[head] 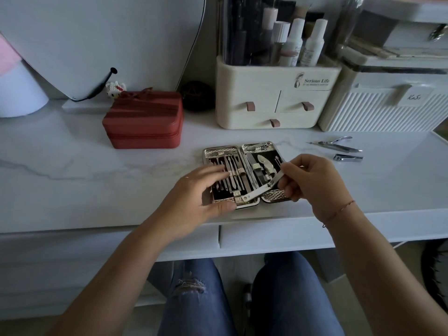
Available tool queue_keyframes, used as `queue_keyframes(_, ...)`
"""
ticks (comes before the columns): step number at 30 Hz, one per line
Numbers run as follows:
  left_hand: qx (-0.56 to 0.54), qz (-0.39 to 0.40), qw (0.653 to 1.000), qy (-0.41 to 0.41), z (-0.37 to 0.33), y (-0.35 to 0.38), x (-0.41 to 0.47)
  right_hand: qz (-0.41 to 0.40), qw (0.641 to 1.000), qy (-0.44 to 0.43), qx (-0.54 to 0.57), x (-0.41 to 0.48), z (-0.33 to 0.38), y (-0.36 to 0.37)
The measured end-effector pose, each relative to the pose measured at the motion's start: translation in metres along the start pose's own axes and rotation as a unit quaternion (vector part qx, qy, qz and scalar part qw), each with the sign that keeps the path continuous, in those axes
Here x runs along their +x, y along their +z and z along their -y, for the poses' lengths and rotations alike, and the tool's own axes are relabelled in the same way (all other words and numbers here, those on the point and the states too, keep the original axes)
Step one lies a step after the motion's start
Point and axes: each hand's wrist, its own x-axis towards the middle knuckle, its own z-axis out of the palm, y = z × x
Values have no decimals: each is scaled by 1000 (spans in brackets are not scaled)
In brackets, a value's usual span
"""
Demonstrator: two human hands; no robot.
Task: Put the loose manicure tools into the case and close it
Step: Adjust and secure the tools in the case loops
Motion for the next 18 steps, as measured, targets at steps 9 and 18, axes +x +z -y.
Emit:
queue_keyframes(9, 2, 35, 999, -4, 3, 0, 1, -51, 999, -12, -12, -1, -3, 9)
queue_keyframes(18, -9, 26, 1000, -8, 3, 1, 0, -80, 977, -125, -155, -14, 13, 14)
